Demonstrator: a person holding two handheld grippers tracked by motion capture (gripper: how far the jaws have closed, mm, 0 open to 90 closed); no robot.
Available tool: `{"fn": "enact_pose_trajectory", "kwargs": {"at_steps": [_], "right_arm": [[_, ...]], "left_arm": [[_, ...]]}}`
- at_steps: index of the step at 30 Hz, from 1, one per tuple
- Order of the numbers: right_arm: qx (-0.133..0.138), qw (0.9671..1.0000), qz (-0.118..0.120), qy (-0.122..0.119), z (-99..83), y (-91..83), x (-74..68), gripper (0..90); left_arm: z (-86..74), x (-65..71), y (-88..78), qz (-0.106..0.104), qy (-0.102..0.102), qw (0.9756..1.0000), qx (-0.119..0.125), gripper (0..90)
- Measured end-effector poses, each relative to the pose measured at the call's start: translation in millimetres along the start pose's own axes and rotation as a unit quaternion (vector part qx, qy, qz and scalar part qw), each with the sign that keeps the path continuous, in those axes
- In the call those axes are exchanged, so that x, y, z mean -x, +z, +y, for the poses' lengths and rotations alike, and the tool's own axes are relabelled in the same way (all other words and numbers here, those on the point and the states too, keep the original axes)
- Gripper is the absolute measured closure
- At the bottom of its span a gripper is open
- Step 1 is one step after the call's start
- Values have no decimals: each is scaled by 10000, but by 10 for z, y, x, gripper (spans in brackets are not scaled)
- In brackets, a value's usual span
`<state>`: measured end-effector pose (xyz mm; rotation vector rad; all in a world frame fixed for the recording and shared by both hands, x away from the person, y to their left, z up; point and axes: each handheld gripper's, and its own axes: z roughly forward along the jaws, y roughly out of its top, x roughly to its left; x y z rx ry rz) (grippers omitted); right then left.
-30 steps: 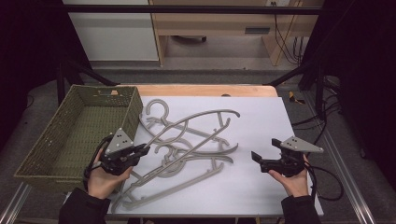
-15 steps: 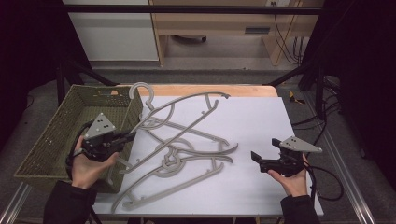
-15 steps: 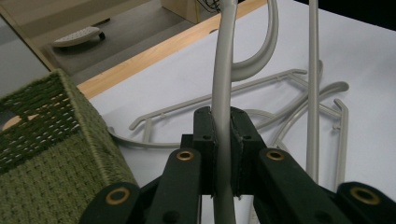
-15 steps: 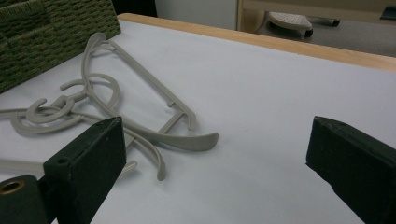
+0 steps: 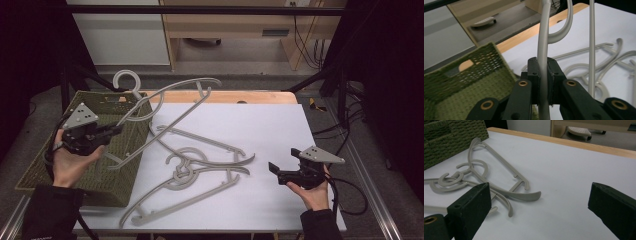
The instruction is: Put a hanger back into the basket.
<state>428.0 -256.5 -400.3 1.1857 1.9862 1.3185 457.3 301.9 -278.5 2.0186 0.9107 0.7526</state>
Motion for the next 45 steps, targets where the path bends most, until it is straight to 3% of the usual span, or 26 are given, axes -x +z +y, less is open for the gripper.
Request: {"fn": "enact_pose_trajectory", "kwargs": {"at_steps": [3,7,17,25,45], "right_arm": [[3,10000,-2,-20,2,-3,2,48],[0,10000,-6,11,7,-9,-1,47],[1,10000,-23,-1,12,-2,3,45],[-2,10000,-30,-2,11,2,6,42],[-76,10000,-41,-32,5,23,2,40]], "left_arm": [[-46,-146,4,187,-18,9998,-17,829],[-145,-297,-10,279,-152,9994,-147,829],[-378,-599,-107,459,-244,9984,-199,829],[-581,-782,-133,755,-371,9957,-381,829],[-939,-1083,-316,1062,-545,9907,-649,828]]}}
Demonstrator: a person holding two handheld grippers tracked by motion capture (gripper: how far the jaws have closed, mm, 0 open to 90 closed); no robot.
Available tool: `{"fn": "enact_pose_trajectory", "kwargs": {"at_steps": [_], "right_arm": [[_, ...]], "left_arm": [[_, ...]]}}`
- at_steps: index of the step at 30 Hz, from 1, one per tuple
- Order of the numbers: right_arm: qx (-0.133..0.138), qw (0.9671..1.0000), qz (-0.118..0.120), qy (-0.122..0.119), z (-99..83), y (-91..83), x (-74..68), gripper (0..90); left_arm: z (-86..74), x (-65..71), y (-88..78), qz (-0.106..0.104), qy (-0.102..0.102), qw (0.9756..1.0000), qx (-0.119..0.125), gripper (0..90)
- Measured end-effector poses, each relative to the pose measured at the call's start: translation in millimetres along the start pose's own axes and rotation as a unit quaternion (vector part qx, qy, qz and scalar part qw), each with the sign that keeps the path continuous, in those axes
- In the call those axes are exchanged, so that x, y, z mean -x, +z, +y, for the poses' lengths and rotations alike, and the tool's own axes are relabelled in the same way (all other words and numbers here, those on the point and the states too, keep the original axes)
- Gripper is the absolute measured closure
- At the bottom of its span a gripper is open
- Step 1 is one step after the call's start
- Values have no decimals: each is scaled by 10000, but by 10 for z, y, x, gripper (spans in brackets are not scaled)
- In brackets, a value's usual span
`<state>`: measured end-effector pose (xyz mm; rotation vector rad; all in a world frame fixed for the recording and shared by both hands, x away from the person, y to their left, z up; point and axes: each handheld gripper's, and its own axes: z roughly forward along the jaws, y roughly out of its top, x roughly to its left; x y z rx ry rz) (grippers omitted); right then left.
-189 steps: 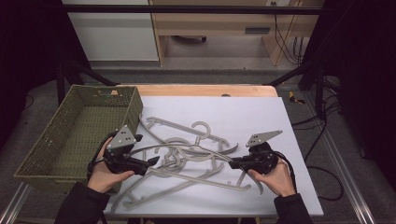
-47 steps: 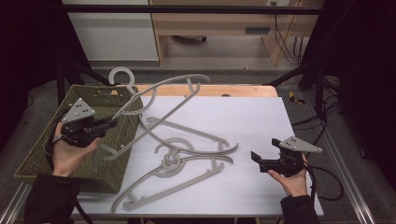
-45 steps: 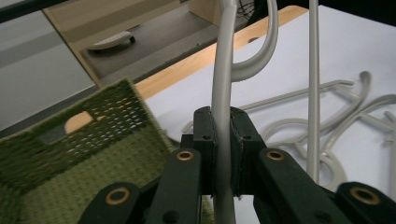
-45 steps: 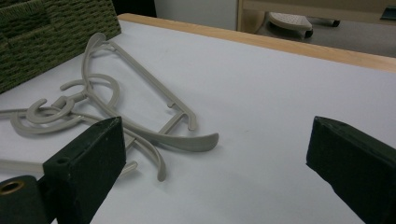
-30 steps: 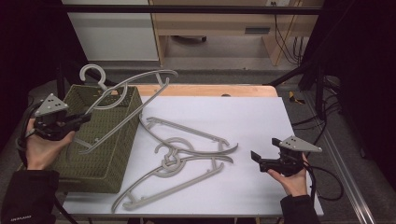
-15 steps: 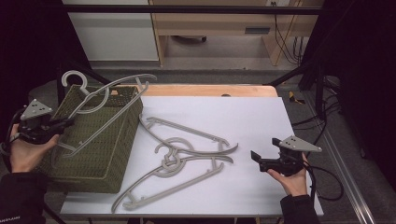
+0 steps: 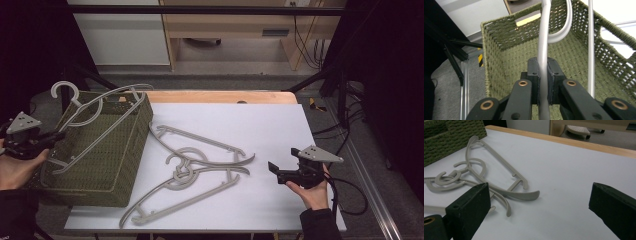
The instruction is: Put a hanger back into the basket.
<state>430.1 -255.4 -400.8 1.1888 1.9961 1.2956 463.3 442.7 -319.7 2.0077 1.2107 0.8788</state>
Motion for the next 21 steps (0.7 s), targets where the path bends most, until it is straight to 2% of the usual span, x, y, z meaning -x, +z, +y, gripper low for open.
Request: {"fn": "enact_pose_trajectory", "kwargs": {"at_steps": [8,12,14,21], "right_arm": [[-22,10000,-14,-9,-4,19,-8,40],[-38,10000,-8,-2,-6,25,-12,40],[-32,10000,-8,-2,-6,27,-10,40],[-42,10000,-5,-6,-8,28,-9,41]], "left_arm": [[-61,-68,-9,88,-67,9999,-8,828],[-67,-75,20,237,62,9995,-196,828],[-81,-93,32,240,75,9994,-242,828],[-181,-149,117,272,8,9987,-424,828]]}}
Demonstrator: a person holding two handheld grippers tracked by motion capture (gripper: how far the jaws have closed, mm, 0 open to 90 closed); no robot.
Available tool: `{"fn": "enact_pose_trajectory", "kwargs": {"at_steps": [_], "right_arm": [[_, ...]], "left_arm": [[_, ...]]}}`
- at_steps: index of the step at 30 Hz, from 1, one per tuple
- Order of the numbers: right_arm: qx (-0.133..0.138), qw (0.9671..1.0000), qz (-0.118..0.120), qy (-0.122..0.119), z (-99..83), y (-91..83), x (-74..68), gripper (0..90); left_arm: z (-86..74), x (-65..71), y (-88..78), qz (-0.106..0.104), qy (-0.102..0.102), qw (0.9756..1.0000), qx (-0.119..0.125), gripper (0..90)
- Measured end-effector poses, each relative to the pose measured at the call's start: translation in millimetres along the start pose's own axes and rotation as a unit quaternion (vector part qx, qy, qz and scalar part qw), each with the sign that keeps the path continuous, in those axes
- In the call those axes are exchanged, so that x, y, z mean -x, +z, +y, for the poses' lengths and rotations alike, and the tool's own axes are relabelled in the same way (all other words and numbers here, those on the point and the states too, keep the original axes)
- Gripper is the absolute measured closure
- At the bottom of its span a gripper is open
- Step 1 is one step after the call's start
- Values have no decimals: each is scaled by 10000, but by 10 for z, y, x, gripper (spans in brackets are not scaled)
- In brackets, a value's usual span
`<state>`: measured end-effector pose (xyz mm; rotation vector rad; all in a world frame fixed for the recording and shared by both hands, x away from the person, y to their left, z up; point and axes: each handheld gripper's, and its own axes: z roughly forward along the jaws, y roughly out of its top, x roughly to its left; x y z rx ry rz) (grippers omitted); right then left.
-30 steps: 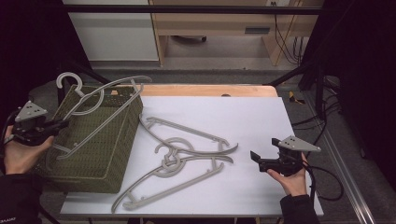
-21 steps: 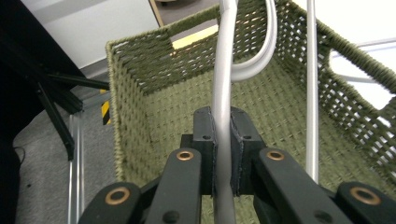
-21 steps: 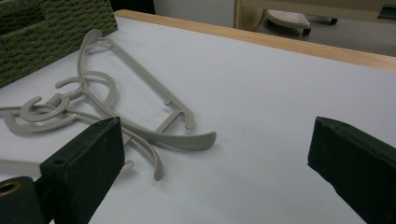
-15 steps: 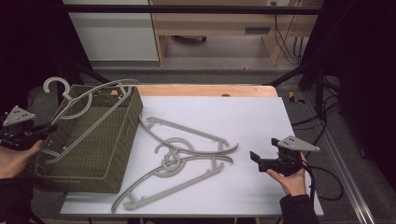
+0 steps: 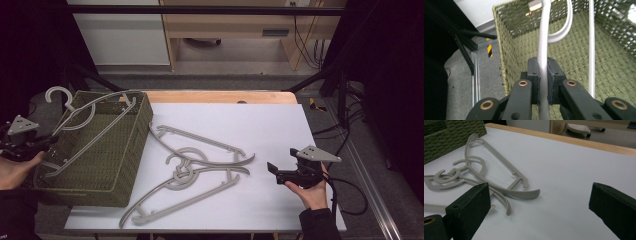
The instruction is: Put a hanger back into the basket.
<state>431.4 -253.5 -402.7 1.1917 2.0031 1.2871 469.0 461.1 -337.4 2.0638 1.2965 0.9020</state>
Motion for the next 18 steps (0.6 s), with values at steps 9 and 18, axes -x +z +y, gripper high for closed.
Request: {"fn": "enact_pose_trajectory", "kwargs": {"at_steps": [9,18], "right_arm": [[-45,10000,21,-34,-5,17,-8,41],[-8,10000,34,-15,-1,0,-2,40]], "left_arm": [[-80,134,192,-82,130,9993,-341,825],[-87,221,360,-149,-1,9975,-688,812]]}}
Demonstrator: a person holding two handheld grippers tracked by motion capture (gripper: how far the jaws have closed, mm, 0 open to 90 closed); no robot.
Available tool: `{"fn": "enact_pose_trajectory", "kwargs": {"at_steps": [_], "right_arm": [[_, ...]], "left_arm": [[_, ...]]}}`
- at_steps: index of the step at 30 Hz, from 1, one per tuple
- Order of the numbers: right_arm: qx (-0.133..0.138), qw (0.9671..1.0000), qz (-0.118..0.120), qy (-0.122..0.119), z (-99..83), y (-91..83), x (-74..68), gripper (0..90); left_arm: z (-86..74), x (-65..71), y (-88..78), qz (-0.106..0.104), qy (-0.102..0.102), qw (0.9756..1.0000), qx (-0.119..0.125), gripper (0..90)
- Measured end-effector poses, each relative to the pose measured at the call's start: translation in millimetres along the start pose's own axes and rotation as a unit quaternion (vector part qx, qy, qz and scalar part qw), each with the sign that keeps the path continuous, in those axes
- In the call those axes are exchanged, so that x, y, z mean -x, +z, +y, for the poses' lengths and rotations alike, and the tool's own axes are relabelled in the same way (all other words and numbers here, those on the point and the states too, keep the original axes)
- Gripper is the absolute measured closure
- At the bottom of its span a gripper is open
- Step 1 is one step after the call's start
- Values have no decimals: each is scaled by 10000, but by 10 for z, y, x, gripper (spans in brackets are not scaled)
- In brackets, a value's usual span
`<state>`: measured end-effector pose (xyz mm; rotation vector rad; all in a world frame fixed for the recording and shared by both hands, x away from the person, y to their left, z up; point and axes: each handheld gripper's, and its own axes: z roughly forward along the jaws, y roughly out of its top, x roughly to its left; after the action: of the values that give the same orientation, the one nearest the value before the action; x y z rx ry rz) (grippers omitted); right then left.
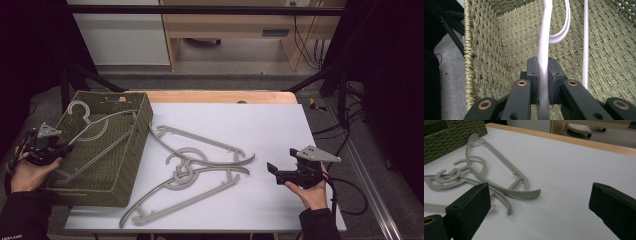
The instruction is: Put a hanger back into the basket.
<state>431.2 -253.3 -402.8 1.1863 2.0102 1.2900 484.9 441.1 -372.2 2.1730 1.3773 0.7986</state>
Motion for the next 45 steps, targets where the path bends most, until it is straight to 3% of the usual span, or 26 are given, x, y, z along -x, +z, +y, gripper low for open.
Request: {"fn": "enact_pose_trajectory", "kwargs": {"at_steps": [4,11,15,21,25,26,28,31,34,40,41,43,45], "right_arm": [[6,10000,-12,0,2,-3,0,40],[38,10000,3,26,8,-14,-4,40],[49,10000,-2,22,15,-23,-4,40],[70,10000,14,9,20,-36,-4,40],[96,9999,33,3,26,-41,-6,41],[100,9999,39,-1,26,-40,-5,41],[104,9999,59,9,28,-40,-11,41],[83,9999,68,-19,40,-41,-23,41],[104,9999,96,-74,60,-50,-43,42],[117,9998,166,-77,82,-28,-67,47],[106,9997,186,-93,84,-19,-73,47],[88,9996,215,-140,89,-3,-88,49],[79,9996,234,-153,100,14,-113,49]], "left_arm": [[4,26,-47,-2,7,10000,34,797],[53,86,-236,15,-73,9989,453,755],[68,173,-363,-176,-144,9959,879,673],[97,397,-502,-566,-292,9866,1500,505],[115,613,-551,-863,-277,9779,1882,413],[118,678,-559,-943,-272,9748,2002,386],[126,756,-563,-1024,-297,9717,2108,333],[139,925,-567,-1272,-408,9624,2365,255],[151,1075,-569,-1321,-328,9601,2445,174],[144,1365,-521,-1789,-284,9485,2599,98],[139,1408,-504,-1835,-221,9479,2596,96],[142,1461,-483,-1871,-138,9492,2525,82],[137,1503,-472,-1923,-110,9471,2568,71]]}}
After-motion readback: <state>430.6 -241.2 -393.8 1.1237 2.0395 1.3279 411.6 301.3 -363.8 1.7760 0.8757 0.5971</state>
